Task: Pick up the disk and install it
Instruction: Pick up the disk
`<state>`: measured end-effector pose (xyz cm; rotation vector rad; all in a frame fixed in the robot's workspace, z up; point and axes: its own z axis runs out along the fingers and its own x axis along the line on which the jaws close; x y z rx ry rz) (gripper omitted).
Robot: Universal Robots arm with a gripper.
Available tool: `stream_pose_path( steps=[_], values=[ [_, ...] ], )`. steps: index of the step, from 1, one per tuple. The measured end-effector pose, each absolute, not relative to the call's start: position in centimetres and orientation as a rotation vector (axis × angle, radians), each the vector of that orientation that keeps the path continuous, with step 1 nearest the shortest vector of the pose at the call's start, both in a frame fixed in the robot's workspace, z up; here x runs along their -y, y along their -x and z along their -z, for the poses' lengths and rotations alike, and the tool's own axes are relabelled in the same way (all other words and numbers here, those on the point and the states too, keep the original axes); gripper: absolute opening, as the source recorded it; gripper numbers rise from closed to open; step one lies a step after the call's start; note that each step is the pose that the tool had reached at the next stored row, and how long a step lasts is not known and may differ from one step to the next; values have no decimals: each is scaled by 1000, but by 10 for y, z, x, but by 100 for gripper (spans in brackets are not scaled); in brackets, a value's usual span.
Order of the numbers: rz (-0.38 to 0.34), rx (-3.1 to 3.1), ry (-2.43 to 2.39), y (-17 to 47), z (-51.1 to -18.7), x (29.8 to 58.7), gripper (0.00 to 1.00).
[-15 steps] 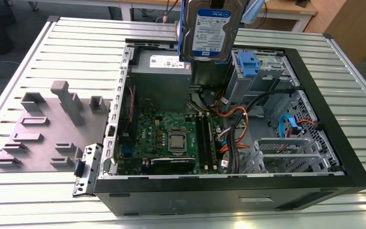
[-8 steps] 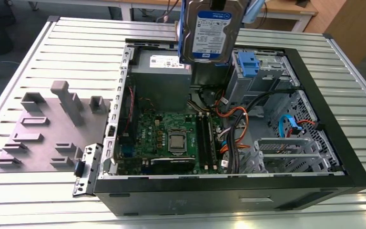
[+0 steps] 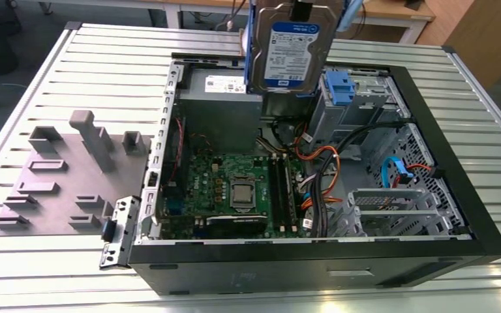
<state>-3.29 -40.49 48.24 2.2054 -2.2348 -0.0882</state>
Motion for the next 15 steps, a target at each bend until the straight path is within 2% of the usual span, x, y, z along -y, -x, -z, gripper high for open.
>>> stream_pose_path(
  steps=[15],
  values=[
    [85,2234,-2204,33,-482,441,35]
  ],
)
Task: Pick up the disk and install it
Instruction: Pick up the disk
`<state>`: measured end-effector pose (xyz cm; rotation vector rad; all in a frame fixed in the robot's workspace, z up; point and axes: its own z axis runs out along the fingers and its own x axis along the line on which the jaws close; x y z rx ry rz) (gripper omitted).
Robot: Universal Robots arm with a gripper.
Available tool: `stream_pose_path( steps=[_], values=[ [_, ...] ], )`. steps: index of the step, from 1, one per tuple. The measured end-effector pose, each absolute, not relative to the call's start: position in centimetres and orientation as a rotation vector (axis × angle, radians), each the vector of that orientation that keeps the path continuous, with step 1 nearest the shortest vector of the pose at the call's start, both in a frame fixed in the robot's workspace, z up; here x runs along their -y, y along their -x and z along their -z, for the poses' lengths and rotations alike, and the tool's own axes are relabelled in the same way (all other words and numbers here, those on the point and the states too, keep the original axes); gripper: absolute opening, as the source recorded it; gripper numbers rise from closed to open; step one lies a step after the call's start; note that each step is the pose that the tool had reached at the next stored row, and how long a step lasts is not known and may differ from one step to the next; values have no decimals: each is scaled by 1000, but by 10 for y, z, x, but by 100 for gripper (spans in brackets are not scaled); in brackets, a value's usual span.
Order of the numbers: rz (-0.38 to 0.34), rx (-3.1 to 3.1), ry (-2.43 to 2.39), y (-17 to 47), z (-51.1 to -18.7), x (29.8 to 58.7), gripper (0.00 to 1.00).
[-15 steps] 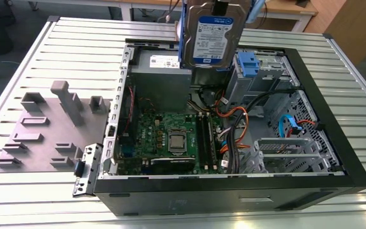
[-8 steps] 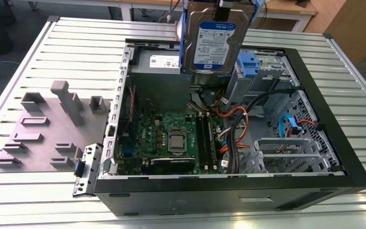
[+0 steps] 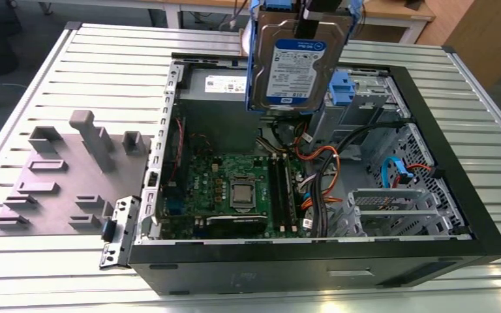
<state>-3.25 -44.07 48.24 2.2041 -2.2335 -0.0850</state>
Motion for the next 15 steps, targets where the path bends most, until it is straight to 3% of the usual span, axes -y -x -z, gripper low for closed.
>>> stream_pose_path(
  steps=[15],
  values=[
    [71,2228,-2198,32,-482,477,35]
  ],
)
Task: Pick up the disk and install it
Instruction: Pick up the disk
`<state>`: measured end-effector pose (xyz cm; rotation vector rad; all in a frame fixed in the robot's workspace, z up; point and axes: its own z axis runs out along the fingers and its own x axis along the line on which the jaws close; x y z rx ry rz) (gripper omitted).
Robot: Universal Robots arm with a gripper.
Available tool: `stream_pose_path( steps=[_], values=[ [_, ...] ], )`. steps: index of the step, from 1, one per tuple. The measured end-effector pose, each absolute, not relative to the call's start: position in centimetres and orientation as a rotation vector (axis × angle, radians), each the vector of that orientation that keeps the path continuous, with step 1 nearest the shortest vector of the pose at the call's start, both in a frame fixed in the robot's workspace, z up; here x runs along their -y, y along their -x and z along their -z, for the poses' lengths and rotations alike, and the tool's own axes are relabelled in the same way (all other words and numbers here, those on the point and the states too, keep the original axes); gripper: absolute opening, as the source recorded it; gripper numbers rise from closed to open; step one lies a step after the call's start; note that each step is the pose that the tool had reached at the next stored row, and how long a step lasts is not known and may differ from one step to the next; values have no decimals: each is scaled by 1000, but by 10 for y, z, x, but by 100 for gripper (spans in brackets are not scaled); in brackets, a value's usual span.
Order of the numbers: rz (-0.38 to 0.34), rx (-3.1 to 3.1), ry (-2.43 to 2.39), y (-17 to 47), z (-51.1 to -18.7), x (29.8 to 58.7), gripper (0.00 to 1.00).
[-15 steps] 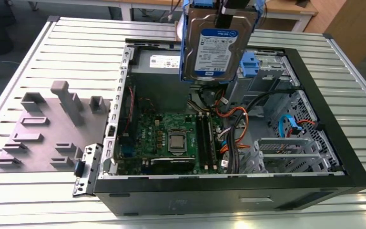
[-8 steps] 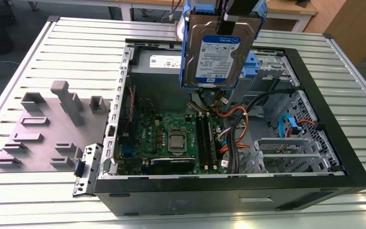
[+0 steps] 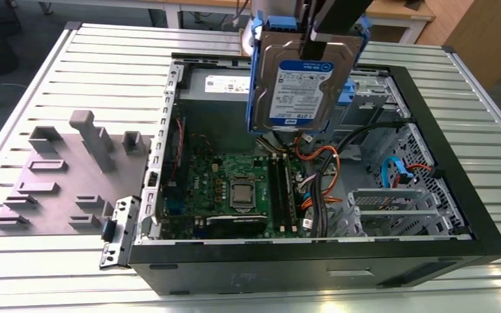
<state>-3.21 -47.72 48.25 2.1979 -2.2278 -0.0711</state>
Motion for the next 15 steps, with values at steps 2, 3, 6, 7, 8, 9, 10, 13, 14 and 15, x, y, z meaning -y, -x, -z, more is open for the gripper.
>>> stream_pose_path(
  steps=[2,3,6,7,8,9,10,13,14,15],
  values=[
    [69,2227,-2197,32,-482,482,35],
    [68,2227,-2196,32,-482,484,35],
    [64,2225,-2195,32,-482,492,35],
    [63,2225,-2194,32,-482,494,35],
    [62,2224,-2194,32,-482,497,35],
    [61,2224,-2193,32,-482,499,35],
    [59,2223,-2193,32,-482,501,35],
    [55,2221,-2191,32,-482,508,35],
    [53,2221,-2190,32,-482,511,35],
    [51,2220,-2189,32,-482,513,35]
  ],
)
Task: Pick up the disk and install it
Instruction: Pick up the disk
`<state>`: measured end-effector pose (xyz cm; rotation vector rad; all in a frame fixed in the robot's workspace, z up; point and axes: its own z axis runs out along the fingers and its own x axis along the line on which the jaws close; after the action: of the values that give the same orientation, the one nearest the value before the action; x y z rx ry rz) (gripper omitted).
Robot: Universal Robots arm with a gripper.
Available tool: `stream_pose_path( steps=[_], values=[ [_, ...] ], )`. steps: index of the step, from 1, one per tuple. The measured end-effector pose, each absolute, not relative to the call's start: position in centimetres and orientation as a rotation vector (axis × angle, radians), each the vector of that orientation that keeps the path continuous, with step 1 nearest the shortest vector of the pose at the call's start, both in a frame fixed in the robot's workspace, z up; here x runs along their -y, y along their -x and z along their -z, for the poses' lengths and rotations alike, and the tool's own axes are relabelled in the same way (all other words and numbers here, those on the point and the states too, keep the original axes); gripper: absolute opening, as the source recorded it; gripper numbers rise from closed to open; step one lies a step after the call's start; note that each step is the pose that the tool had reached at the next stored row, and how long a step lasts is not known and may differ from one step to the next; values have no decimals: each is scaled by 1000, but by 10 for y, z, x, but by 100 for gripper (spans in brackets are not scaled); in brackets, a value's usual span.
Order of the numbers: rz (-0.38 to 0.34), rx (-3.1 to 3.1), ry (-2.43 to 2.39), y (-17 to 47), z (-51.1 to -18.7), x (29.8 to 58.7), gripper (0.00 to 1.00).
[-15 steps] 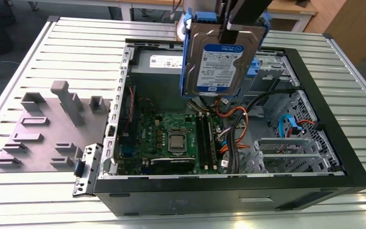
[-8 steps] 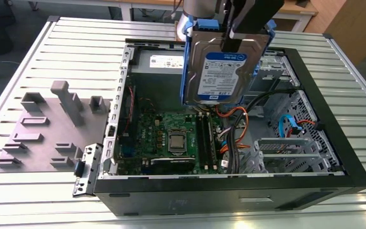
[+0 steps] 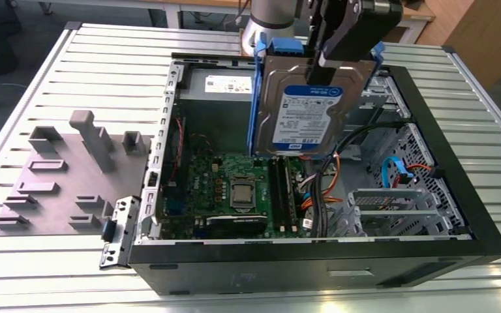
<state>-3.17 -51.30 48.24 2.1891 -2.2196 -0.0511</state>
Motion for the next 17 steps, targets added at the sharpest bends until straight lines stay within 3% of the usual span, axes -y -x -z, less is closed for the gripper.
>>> stream_pose_path(
  steps=[17],
  values=[
    [20,2207,-2175,31,-482,554,35]
  ],
)
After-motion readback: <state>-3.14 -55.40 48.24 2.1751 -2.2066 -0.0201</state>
